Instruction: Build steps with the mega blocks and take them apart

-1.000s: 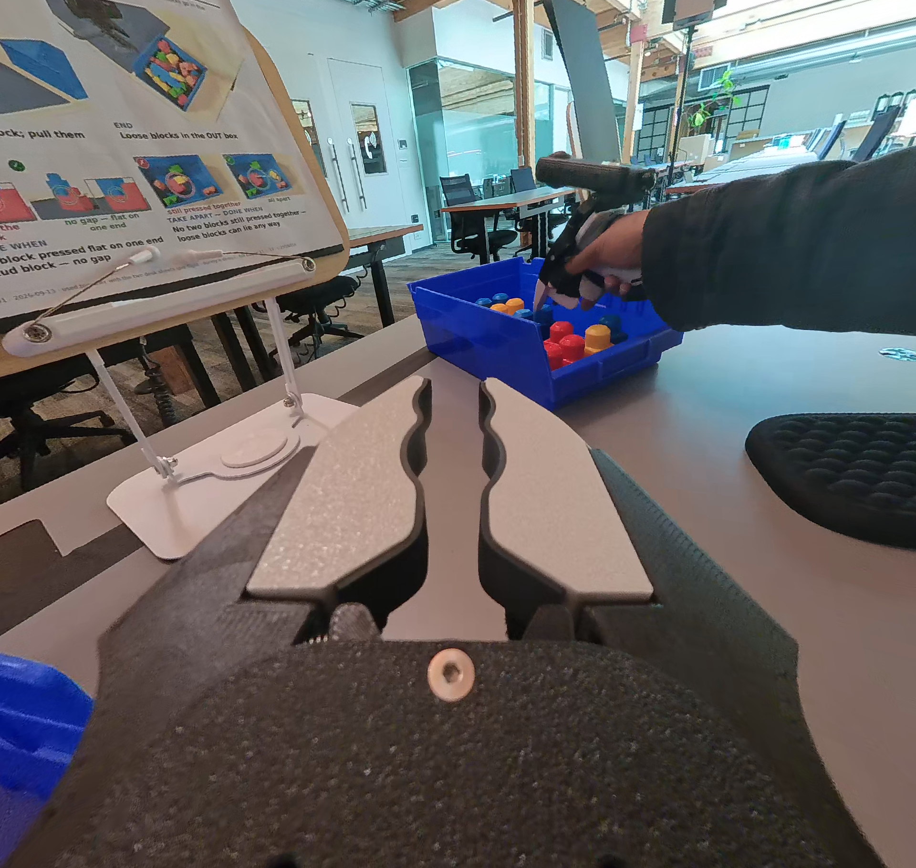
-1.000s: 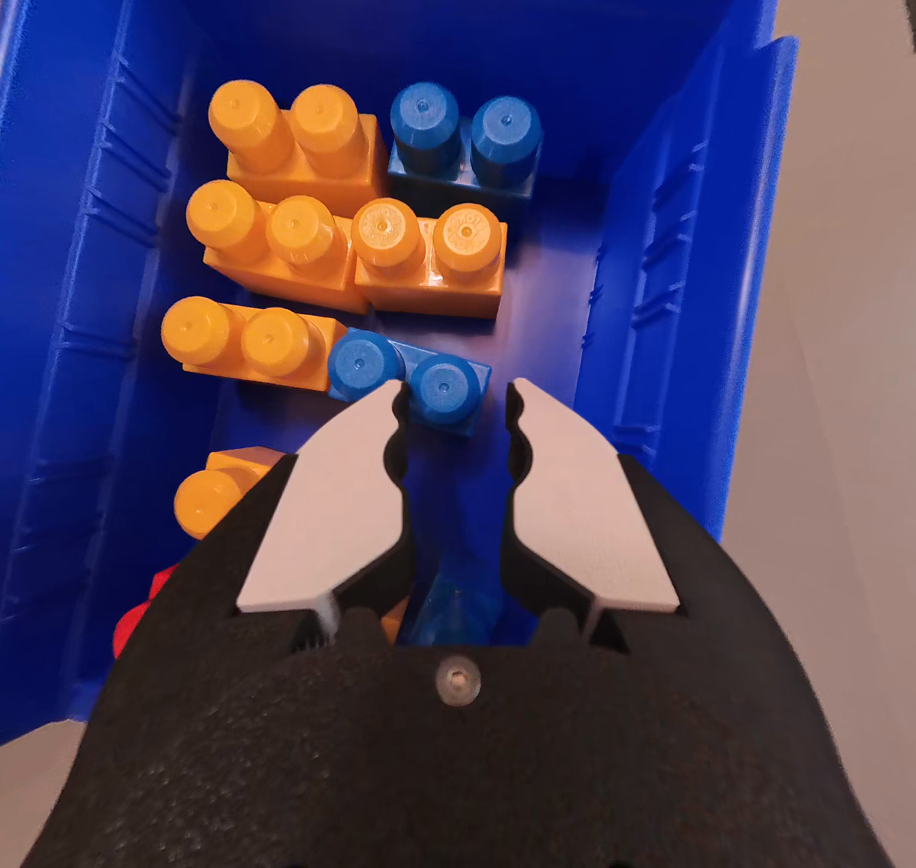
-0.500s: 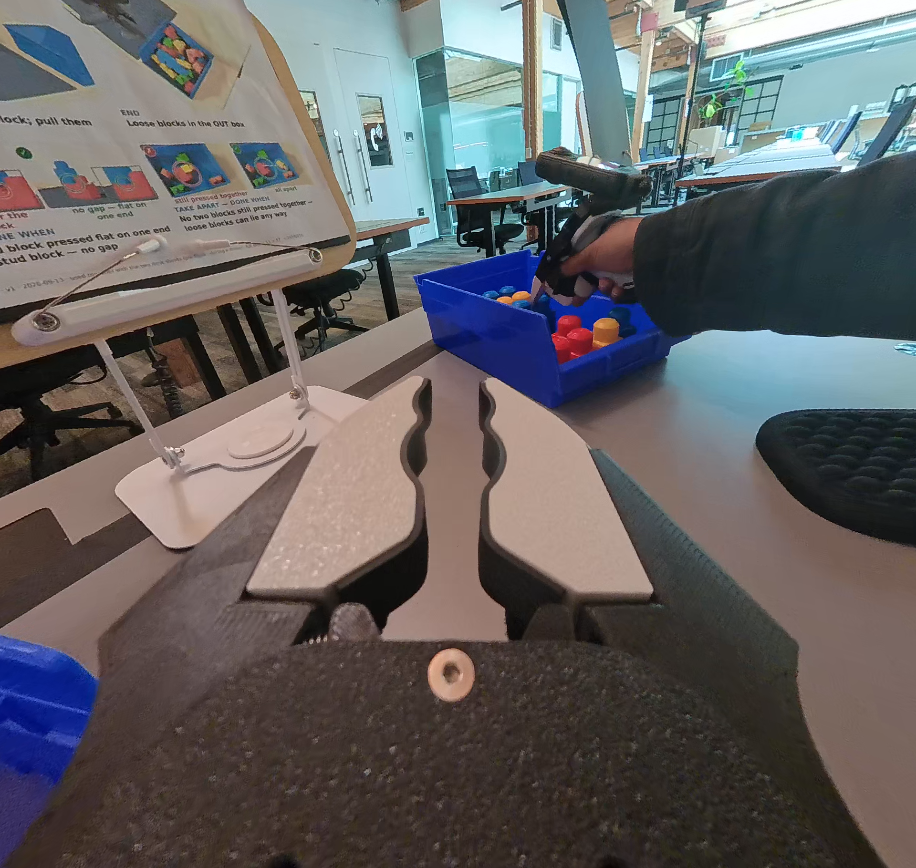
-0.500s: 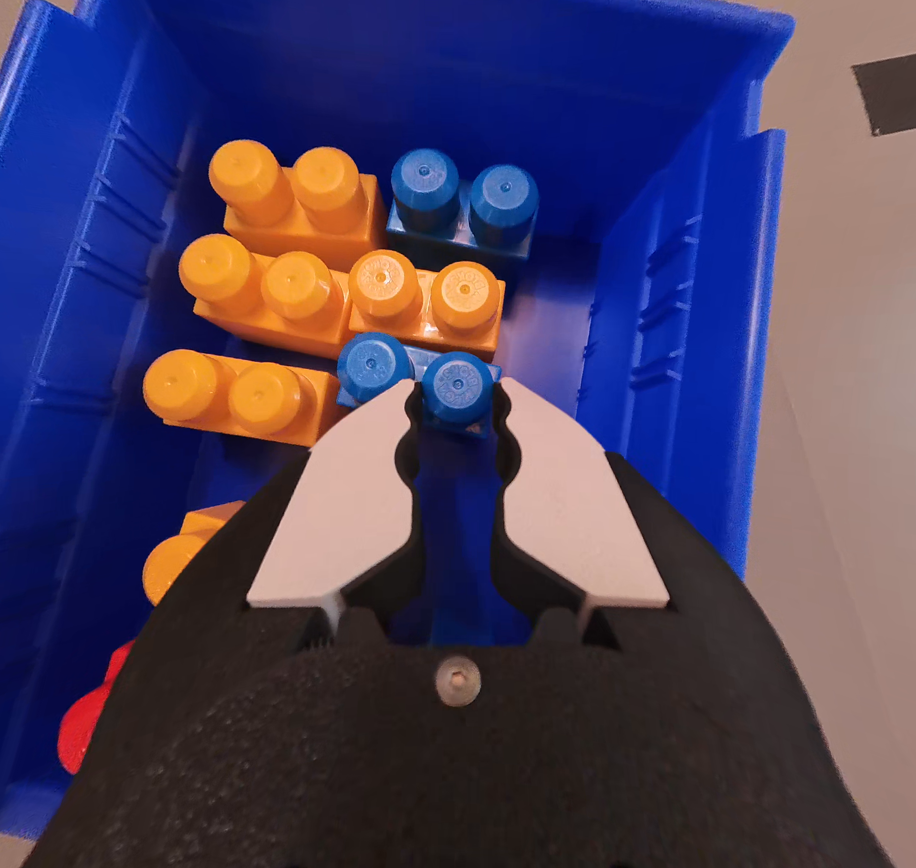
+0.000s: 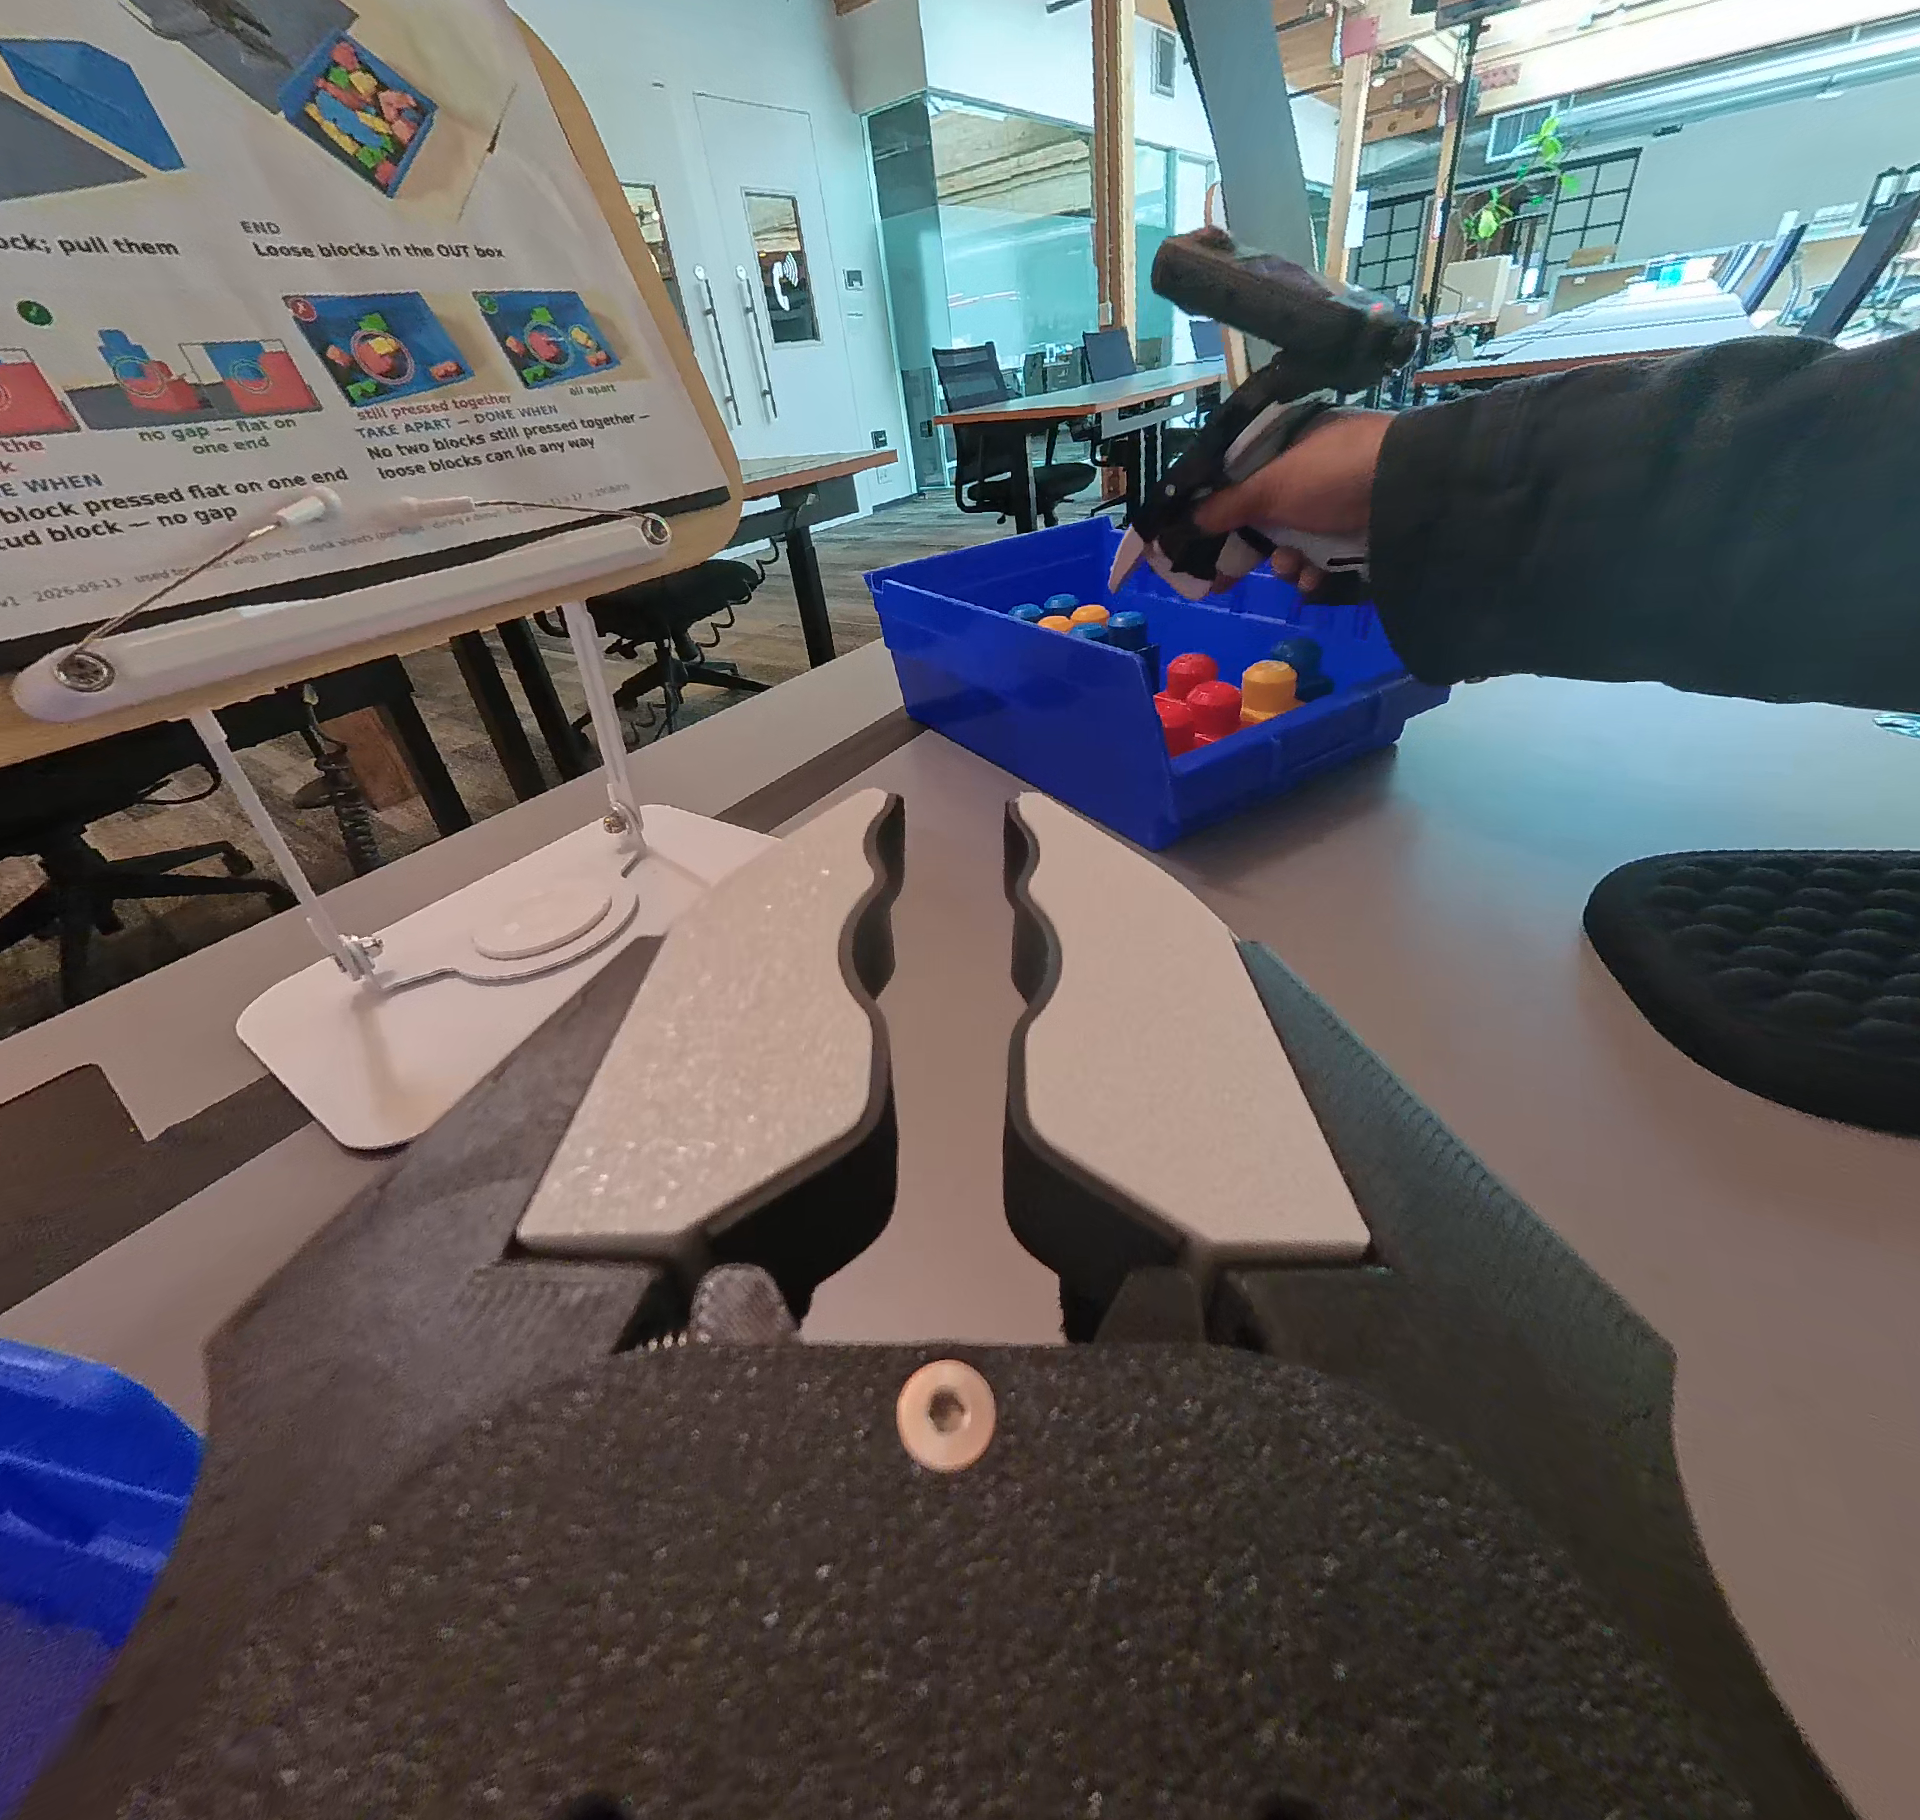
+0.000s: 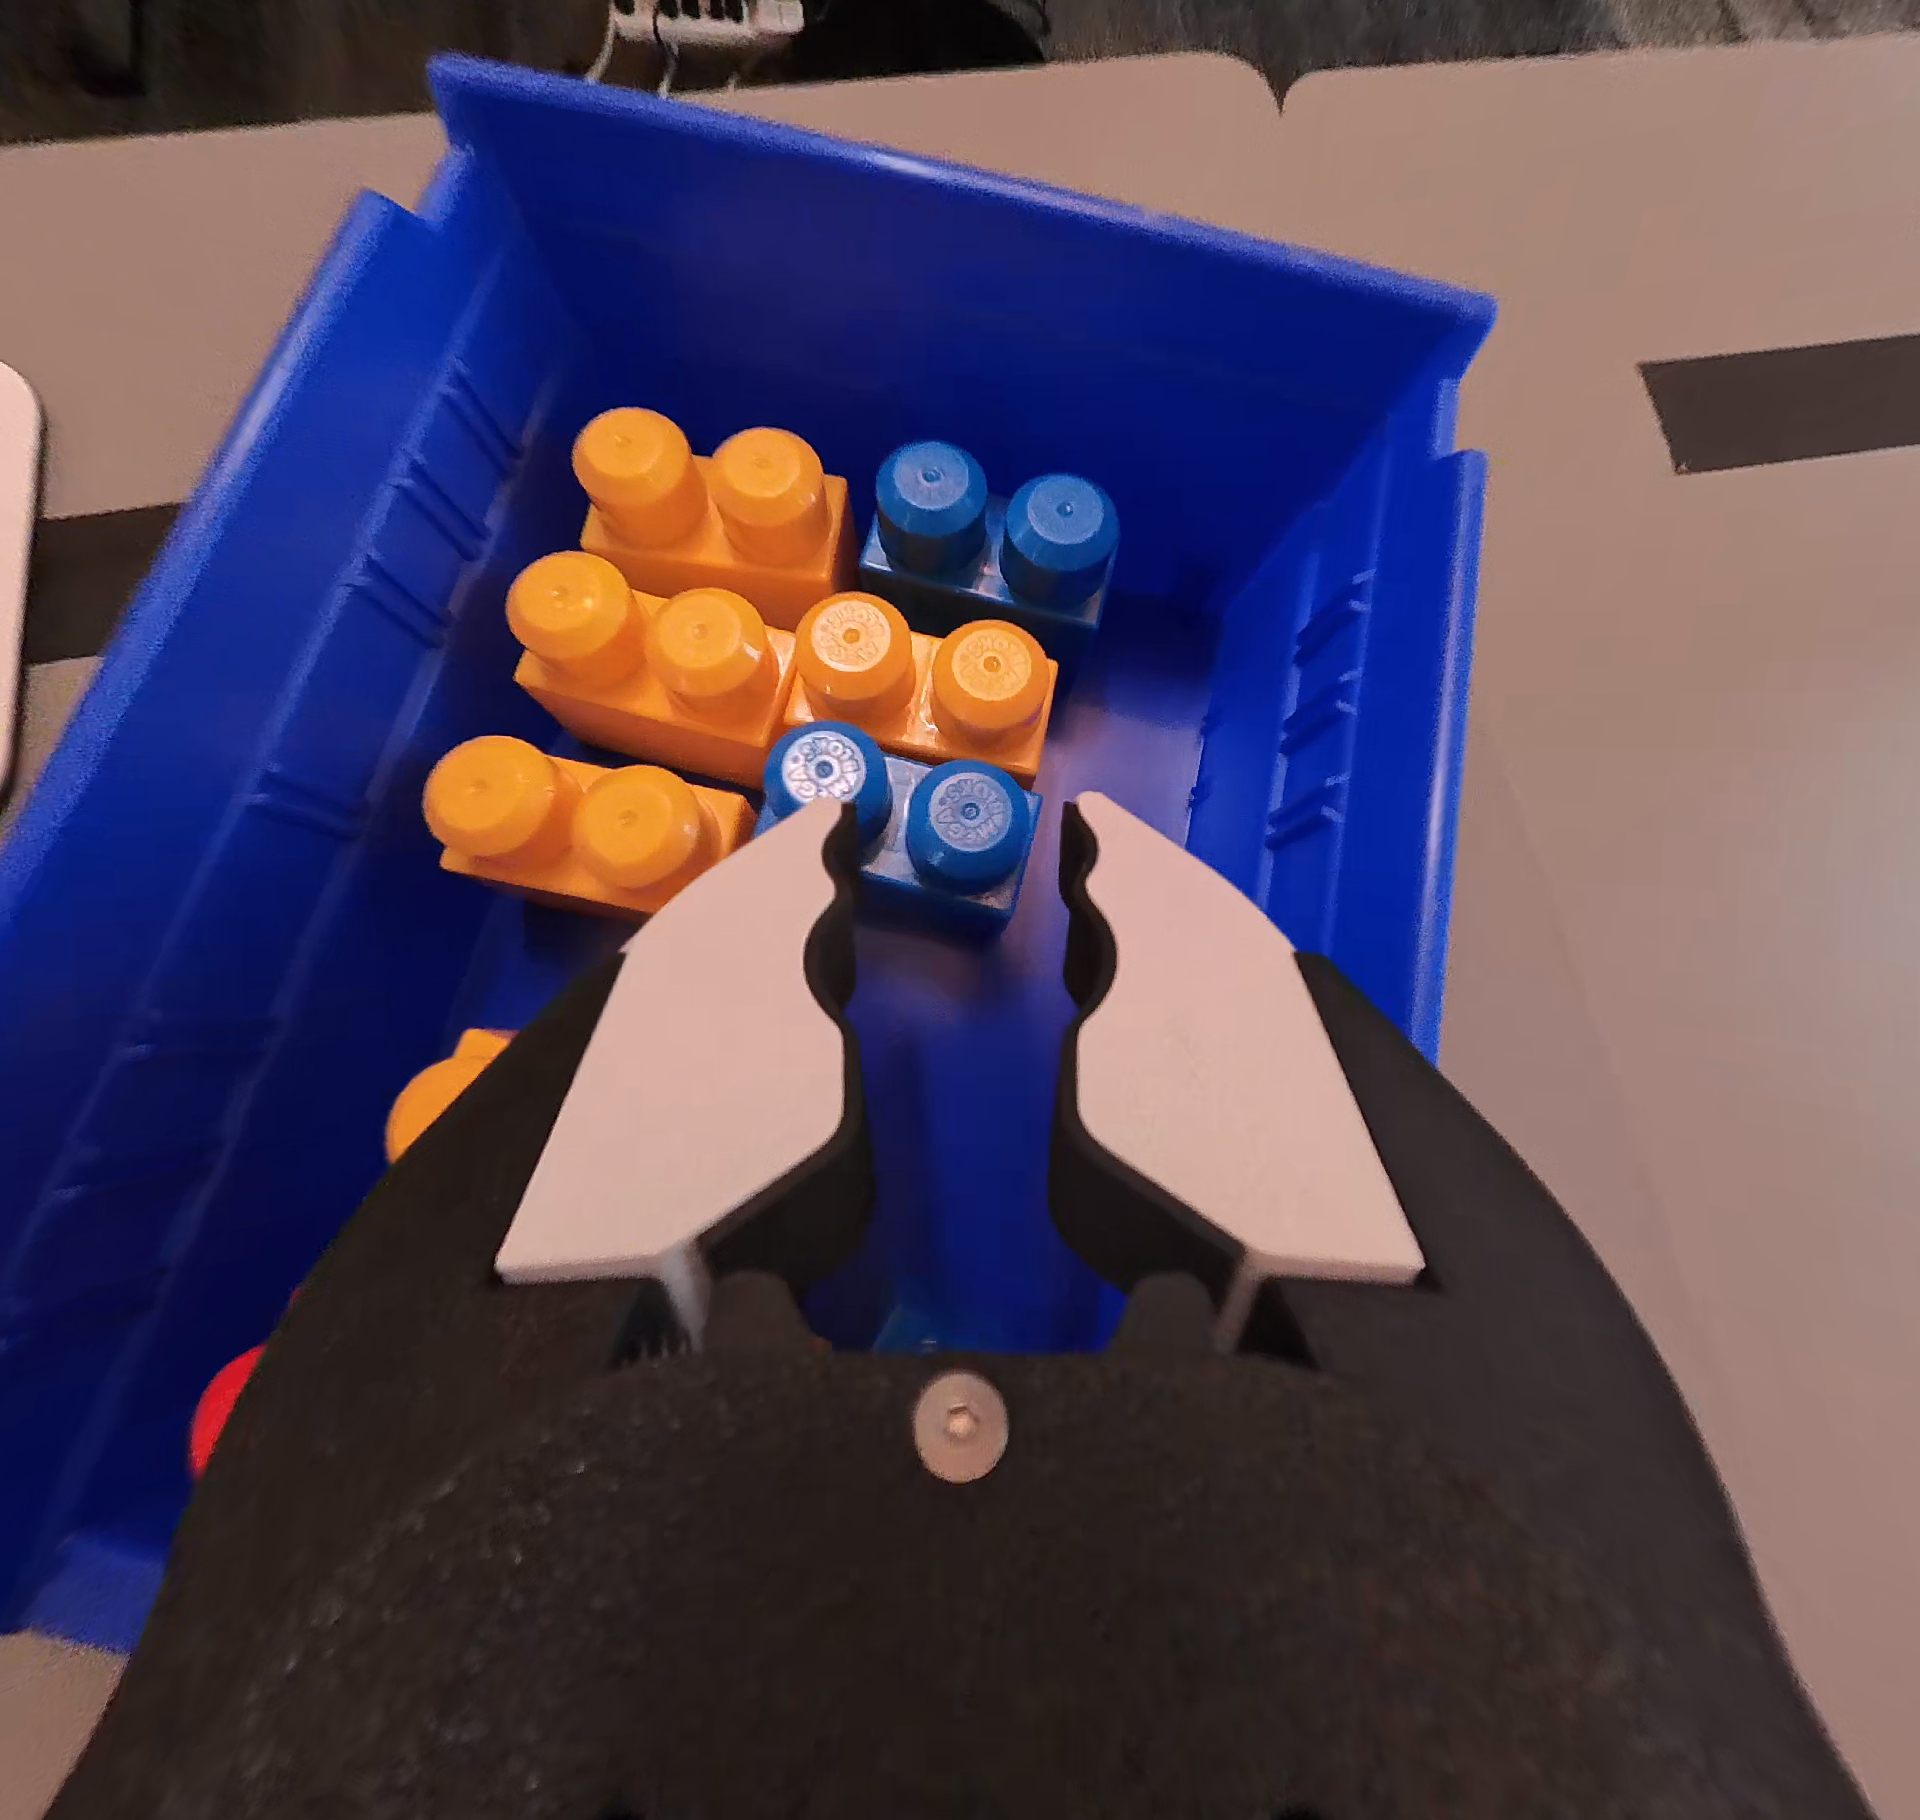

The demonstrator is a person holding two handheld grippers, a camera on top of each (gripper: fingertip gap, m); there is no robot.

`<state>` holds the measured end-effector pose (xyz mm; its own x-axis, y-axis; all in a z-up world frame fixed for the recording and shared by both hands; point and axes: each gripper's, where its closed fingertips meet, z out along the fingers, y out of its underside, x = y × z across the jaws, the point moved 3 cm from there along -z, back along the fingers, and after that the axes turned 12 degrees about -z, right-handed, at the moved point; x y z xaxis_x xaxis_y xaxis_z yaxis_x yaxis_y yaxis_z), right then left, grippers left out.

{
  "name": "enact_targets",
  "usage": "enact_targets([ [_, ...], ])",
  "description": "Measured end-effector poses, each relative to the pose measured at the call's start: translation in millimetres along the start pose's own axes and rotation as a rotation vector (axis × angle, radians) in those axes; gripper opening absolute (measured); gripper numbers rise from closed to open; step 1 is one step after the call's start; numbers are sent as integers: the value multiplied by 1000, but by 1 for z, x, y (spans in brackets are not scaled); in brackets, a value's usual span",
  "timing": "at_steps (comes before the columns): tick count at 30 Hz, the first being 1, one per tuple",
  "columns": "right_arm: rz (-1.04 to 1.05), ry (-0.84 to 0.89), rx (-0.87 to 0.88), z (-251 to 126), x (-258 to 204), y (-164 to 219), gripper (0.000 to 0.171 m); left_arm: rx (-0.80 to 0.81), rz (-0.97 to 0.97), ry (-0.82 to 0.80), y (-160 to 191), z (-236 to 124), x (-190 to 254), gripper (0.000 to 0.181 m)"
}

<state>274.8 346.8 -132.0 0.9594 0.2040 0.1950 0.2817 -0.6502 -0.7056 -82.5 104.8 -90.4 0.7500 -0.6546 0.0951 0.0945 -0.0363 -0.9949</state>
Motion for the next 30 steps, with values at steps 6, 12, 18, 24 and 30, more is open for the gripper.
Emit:
enact_targets([
  [6, 0, -21, 162, -32, -13, -14, 36, 25, 10, -7, -5, -2, 1, 17],
  [12, -43, -50, 305, -68, -39, -21, 36, 35, 11, -13, -7, -3, 1, 16],
  [18, -121, -122, 456, -110, -91, -23, 36, 42, 14, -34, -8, -4, -2, 16],
  [24, -210, -243, 586, -144, -165, -17, 35, 58, 2, -177, -12, -10, -21, 14],
  [30, -266, -315, 635, -147, -215, -3, 34, 103, -26, -314, -22, -24, -46, 8],
])
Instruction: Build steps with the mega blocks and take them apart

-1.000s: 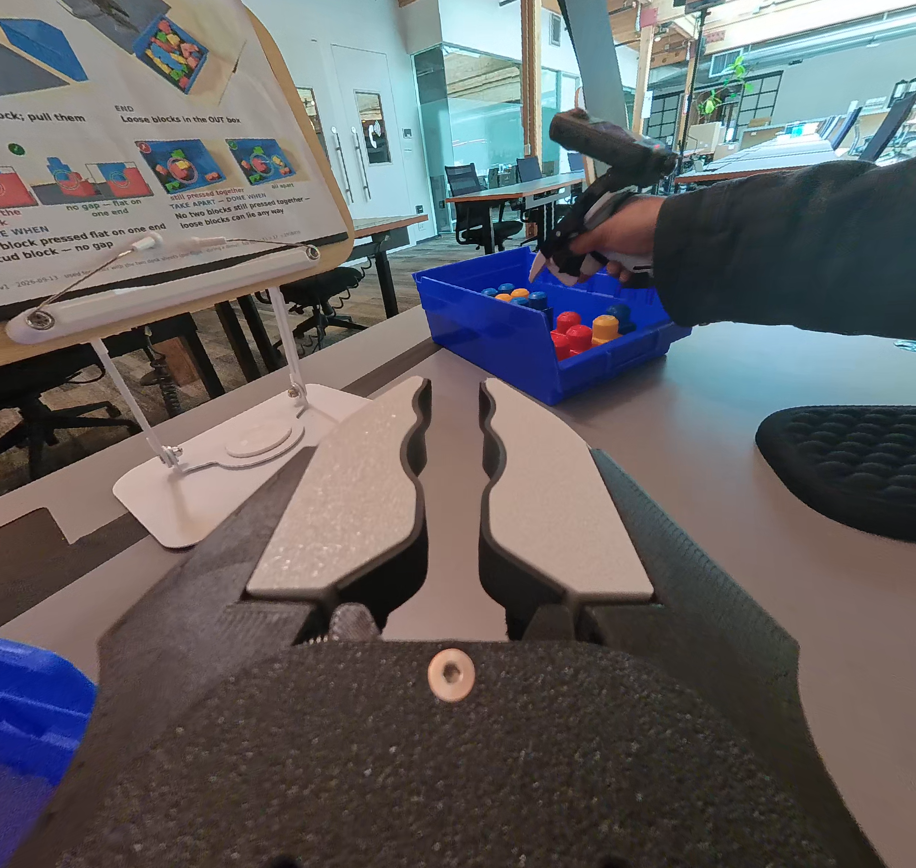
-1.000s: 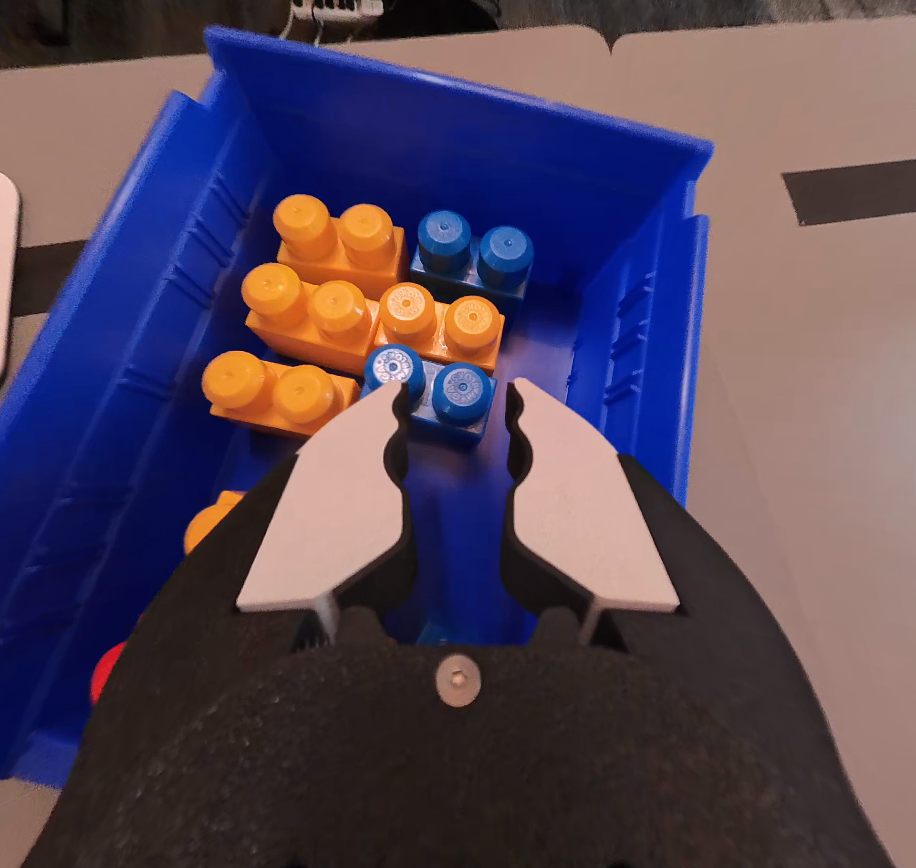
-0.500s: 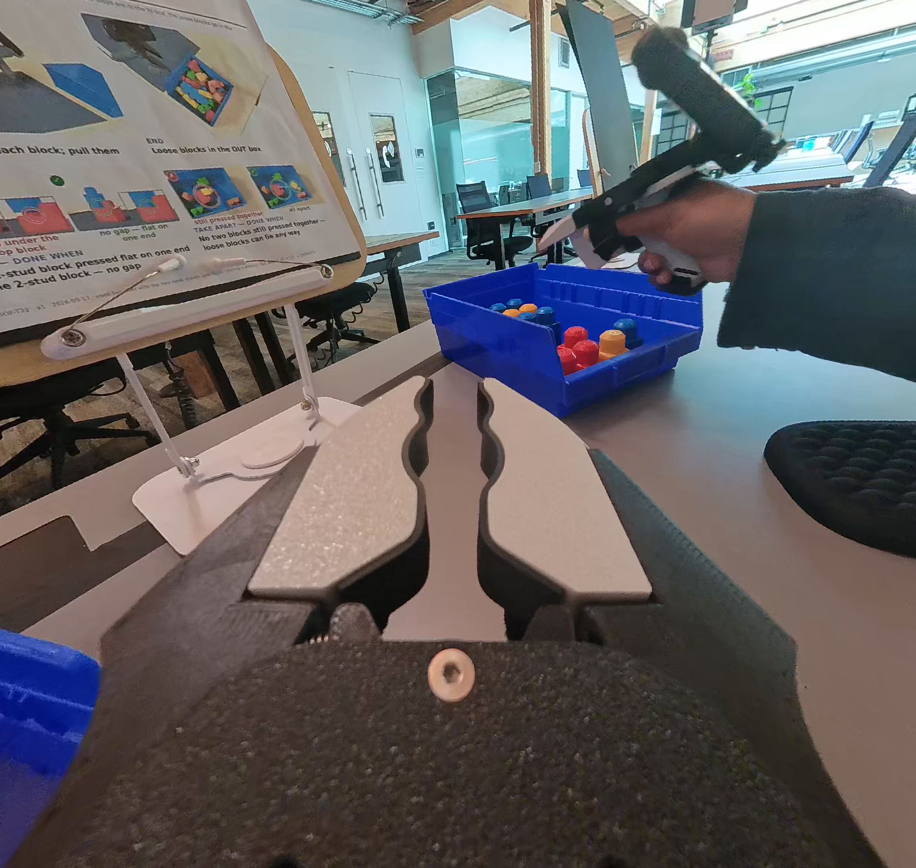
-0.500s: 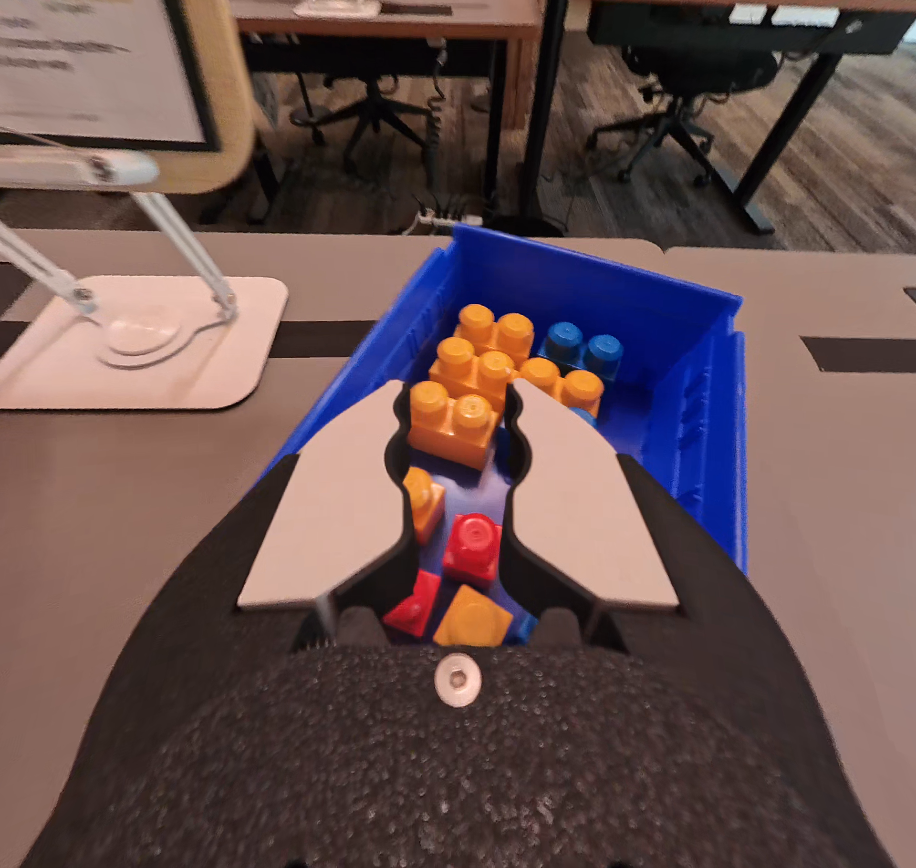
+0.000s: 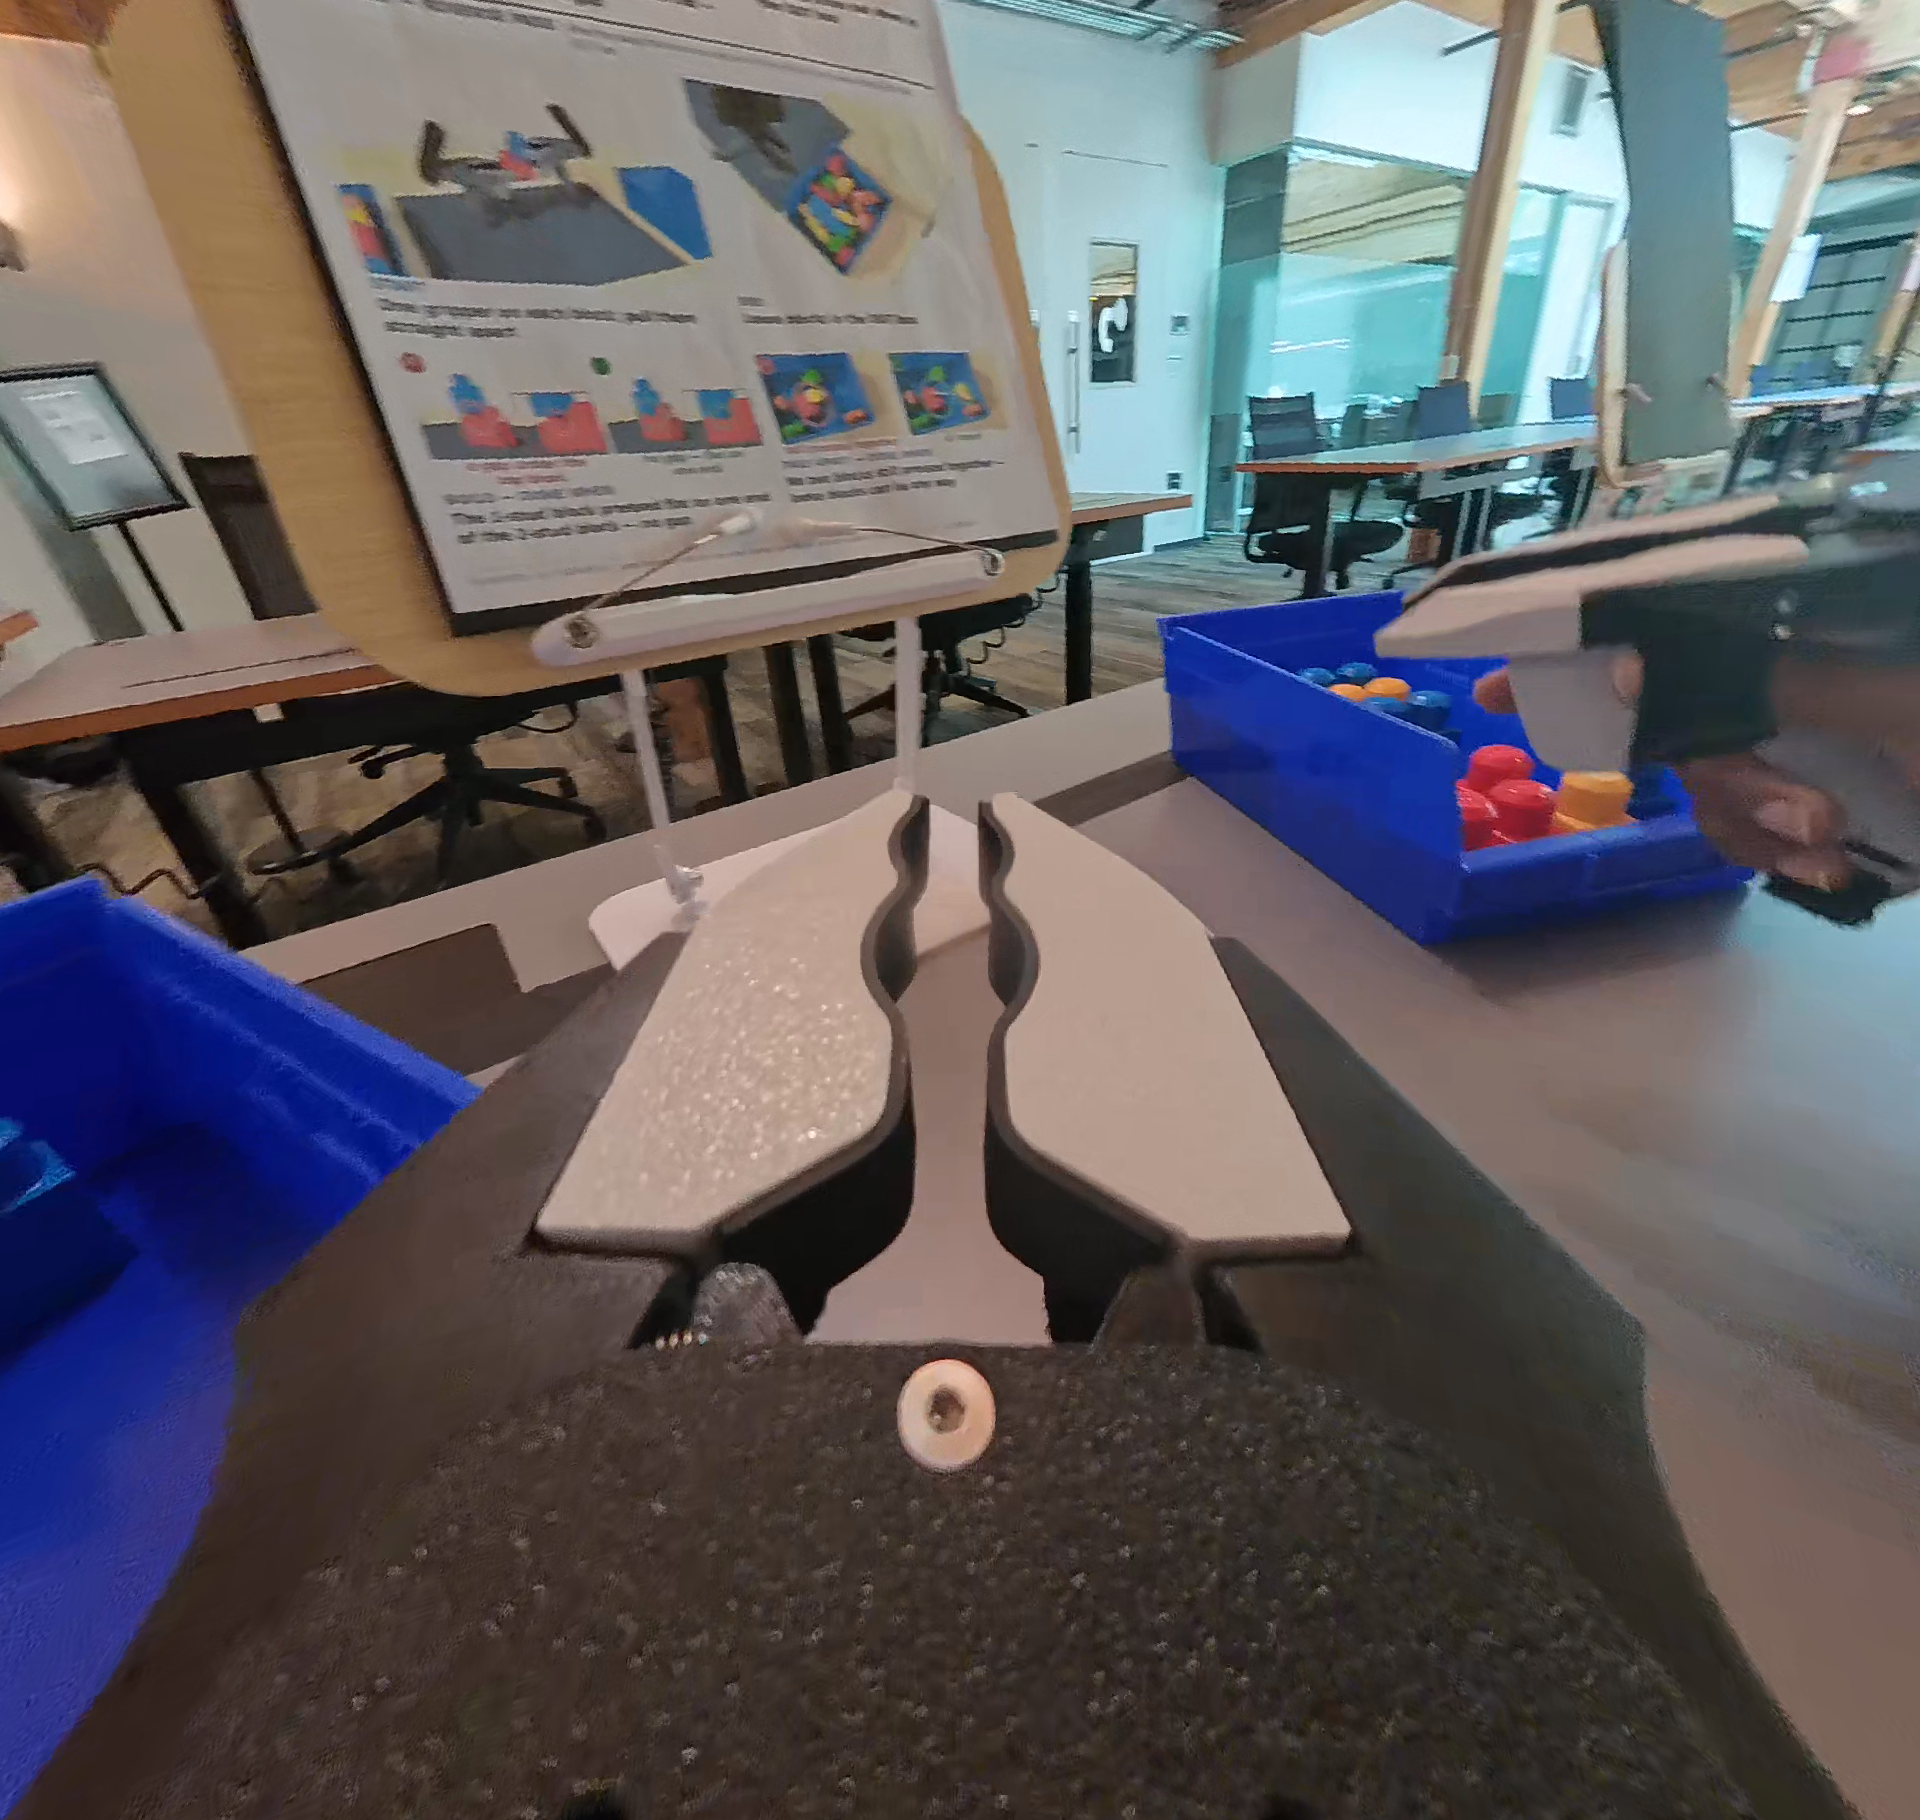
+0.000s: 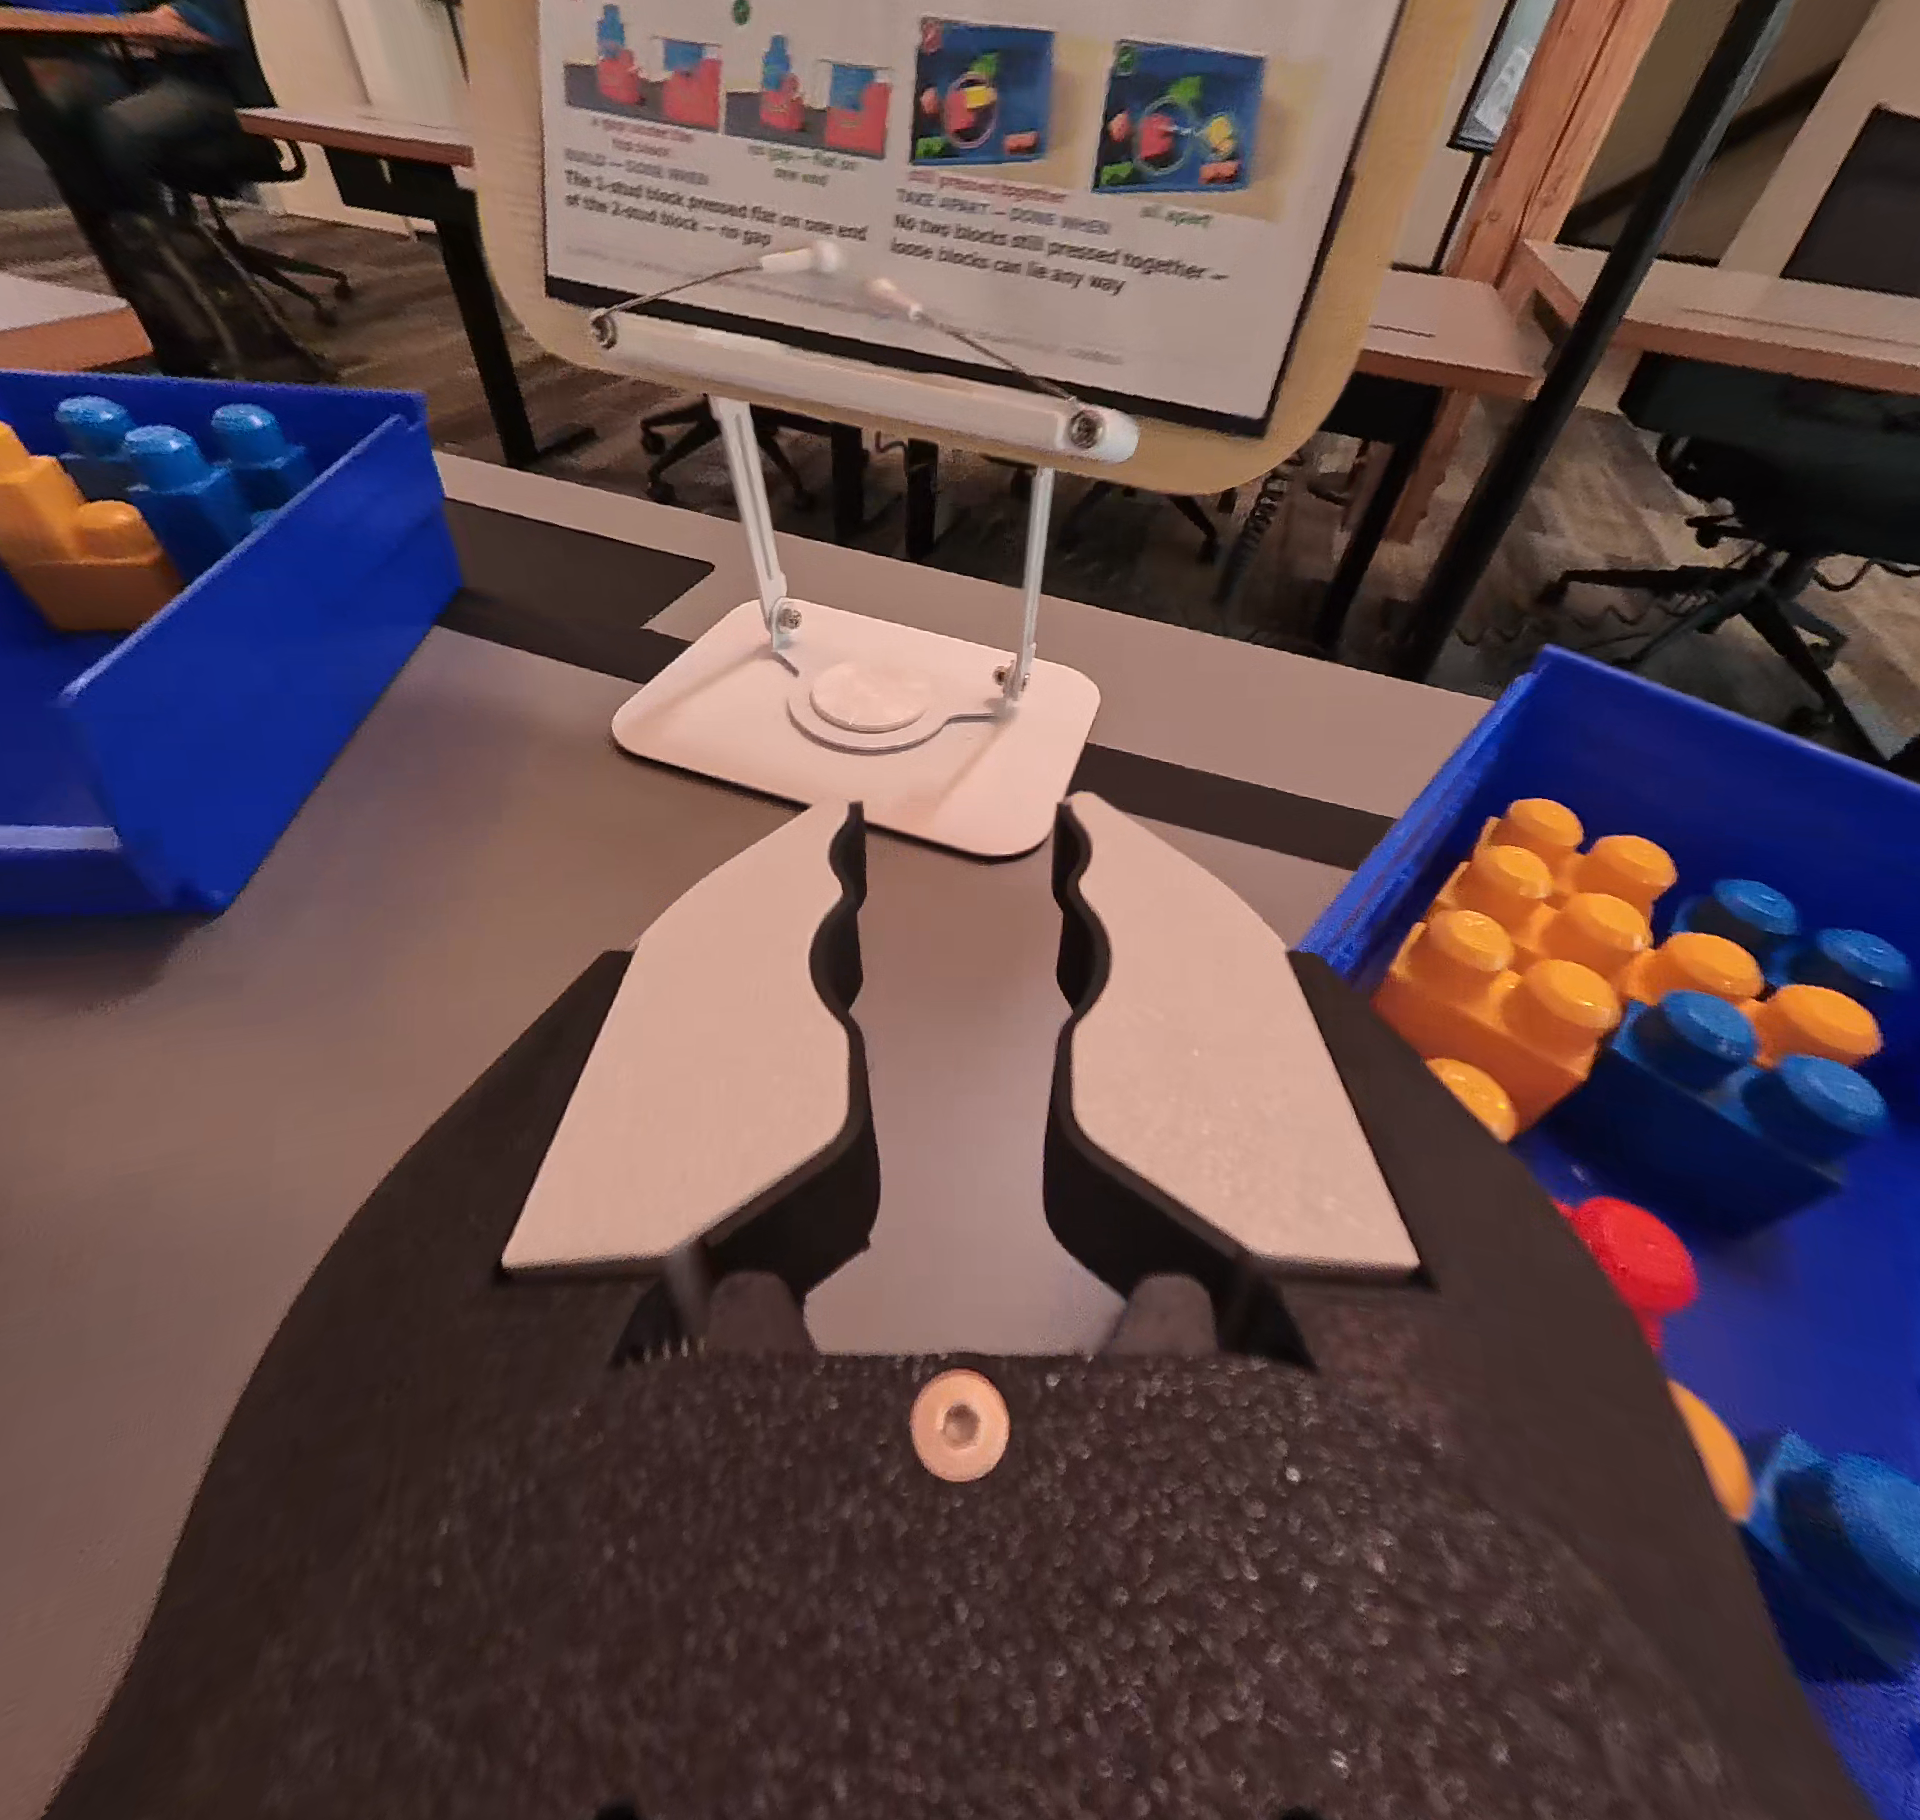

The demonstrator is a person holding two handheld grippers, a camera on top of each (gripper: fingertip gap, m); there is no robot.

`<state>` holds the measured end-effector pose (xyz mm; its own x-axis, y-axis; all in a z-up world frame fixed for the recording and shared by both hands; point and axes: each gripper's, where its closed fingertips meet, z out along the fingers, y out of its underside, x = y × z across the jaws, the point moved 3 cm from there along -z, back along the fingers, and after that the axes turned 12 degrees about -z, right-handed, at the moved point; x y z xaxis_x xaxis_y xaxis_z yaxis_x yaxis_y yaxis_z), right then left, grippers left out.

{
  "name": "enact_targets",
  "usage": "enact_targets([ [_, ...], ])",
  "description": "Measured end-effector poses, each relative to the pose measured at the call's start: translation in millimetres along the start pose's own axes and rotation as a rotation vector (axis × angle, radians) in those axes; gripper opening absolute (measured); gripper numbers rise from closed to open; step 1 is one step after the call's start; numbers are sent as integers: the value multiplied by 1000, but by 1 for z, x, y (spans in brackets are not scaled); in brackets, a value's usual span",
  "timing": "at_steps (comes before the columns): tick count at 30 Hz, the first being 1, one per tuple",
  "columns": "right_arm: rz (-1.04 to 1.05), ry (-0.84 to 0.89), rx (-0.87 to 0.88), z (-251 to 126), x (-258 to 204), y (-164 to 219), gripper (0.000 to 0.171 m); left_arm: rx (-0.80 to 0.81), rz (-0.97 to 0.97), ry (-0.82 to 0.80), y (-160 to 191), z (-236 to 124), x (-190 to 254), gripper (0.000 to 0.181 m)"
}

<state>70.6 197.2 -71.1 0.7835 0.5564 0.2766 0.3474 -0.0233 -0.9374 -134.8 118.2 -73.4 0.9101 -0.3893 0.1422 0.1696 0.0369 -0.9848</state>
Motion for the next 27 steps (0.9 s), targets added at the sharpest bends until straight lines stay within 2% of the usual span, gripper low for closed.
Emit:
enact_targets([
  [4, -6, -13, 7, 6, -13, 13, 34, 25, -7, -70, -8, -4, -17, 0],
  [9, -2, -48, -3, 12, -23, 25, 33, 62, 0, -198, -24, -12, -46, 0],
  [16, 20, -99, -28, 19, -36, 42, 32, 70, 13, -438, -62, -36, -114, 0],
  [22, 54, -126, -43, 20, -41, 50, 31, -75, 7, -621, -85, -56, -182, 3],
  [27, 70, -120, -33, 17, -37, 48, 31, -365, 16, -697, -83, -56, -247, 22],
])
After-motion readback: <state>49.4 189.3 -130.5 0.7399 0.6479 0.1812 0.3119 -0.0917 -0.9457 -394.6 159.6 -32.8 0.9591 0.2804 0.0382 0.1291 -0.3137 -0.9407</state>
